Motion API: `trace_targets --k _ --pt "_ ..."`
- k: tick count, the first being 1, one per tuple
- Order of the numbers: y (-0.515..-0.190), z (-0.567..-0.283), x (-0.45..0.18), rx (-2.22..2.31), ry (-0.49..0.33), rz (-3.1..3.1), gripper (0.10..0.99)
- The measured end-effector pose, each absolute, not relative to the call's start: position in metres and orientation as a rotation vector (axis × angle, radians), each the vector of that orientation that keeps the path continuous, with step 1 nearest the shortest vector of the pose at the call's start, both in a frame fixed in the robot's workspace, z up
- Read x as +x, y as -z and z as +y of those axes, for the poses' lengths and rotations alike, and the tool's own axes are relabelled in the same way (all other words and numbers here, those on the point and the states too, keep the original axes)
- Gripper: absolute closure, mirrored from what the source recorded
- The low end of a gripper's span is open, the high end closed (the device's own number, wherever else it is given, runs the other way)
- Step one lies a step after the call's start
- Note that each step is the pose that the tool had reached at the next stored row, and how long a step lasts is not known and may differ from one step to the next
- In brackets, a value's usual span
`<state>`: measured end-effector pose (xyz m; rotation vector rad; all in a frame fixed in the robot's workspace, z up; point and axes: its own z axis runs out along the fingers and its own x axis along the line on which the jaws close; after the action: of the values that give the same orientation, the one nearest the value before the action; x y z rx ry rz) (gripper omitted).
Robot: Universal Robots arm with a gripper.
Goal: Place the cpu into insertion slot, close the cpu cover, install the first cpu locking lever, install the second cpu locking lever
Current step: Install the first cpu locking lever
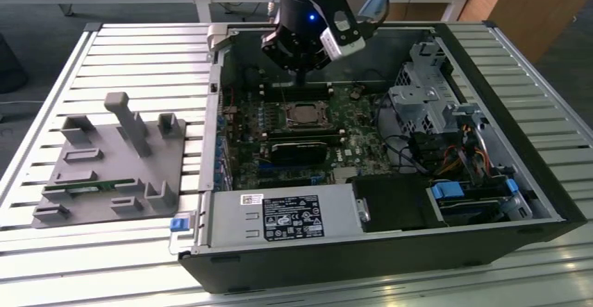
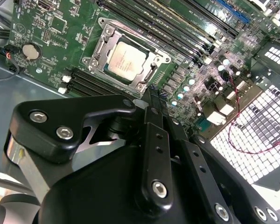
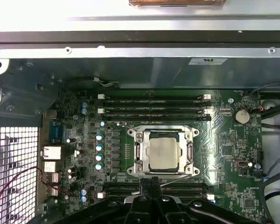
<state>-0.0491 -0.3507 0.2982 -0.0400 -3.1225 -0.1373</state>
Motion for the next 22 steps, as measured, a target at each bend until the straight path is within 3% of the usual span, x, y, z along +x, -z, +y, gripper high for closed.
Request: trace_targets --k 22 --pt "-0.289 -0.35 -0.062 -0.04 0.137 -3.124 0.98"
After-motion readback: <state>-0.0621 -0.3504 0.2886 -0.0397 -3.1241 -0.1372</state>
